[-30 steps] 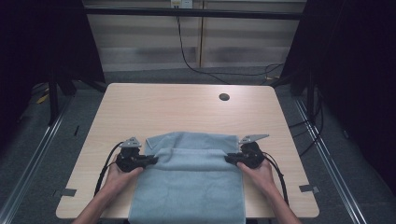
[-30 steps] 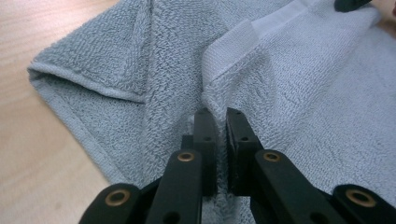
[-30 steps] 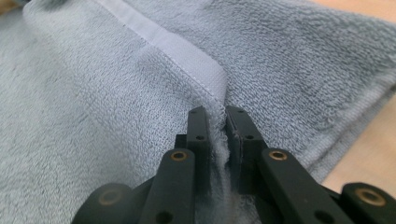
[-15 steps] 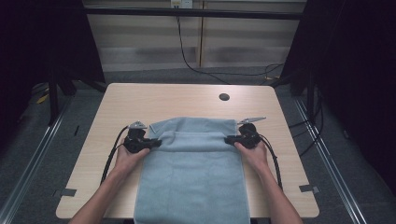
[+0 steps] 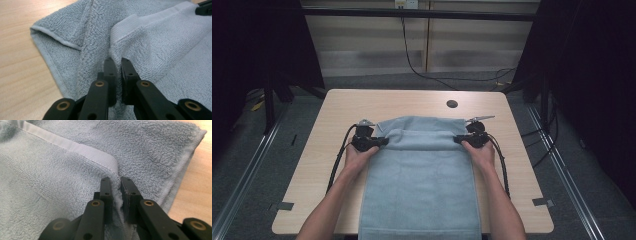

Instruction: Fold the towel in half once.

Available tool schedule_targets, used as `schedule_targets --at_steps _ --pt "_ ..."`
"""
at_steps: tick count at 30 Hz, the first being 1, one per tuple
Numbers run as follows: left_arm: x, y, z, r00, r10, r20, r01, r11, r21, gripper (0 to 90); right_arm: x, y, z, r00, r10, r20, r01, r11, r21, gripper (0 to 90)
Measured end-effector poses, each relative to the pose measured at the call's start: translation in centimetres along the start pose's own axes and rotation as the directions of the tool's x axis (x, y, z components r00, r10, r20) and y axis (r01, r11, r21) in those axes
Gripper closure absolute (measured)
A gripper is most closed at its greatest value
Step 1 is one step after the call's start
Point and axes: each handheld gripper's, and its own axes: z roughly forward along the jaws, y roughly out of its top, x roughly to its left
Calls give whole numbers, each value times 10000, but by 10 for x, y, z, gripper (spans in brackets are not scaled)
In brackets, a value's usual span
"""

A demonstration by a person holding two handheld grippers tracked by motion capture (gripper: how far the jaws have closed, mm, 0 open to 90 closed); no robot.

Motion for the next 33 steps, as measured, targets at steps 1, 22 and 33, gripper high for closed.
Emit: schedule_targets --at_steps 1,22,33 --pt "0 0 -2 10000 -28 -14 28 10000 1 845 0 -1 -1 10000 37 -58 -37 10000 -61 807" --pt "-53 76 -142 9716 2238 768 -1851 9212 -3422 845 30 57 -134 9827 -1342 -1274 696 9060 -4175 807" --pt "-92 54 -203 9457 2934 1400 -2071 8757 -4362 844 70 47 -193 9541 -2502 -1646 1385 8558 -4984 808"
